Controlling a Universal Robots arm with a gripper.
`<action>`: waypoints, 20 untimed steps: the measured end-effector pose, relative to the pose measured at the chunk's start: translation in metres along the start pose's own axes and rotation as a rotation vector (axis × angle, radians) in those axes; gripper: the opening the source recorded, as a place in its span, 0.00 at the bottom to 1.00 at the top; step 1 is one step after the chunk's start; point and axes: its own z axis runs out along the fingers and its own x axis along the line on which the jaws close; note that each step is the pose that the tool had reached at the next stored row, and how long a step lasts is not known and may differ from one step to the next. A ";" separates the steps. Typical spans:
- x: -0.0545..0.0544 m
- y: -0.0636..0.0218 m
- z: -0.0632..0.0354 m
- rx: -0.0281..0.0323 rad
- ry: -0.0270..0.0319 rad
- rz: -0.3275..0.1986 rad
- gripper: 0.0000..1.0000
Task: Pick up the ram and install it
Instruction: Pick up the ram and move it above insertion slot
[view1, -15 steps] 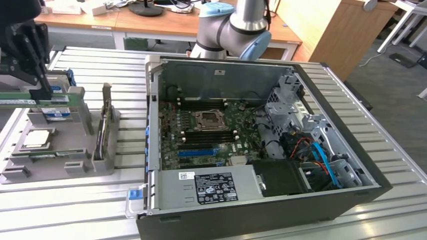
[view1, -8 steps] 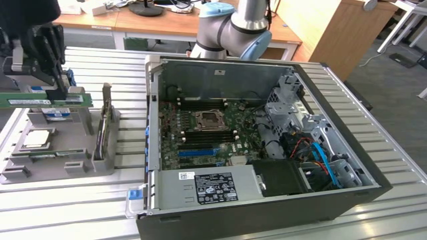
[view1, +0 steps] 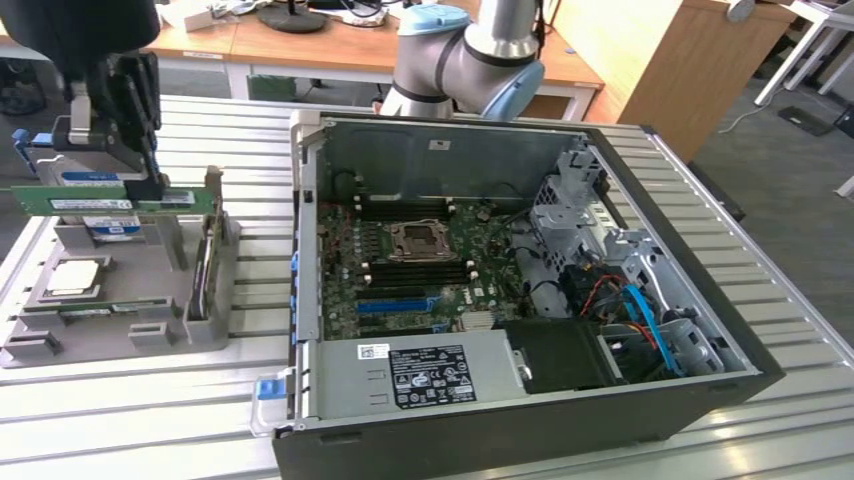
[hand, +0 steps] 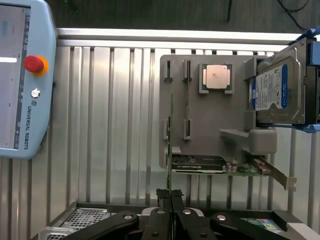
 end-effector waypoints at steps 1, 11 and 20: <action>0.000 -0.0028 0.0000 -0.0001 0.0000 0.000 0.12; 0.000 -0.0298 0.0001 0.0000 -0.0001 0.000 0.12; 0.000 -0.0521 0.0002 0.0000 -0.0001 0.000 0.12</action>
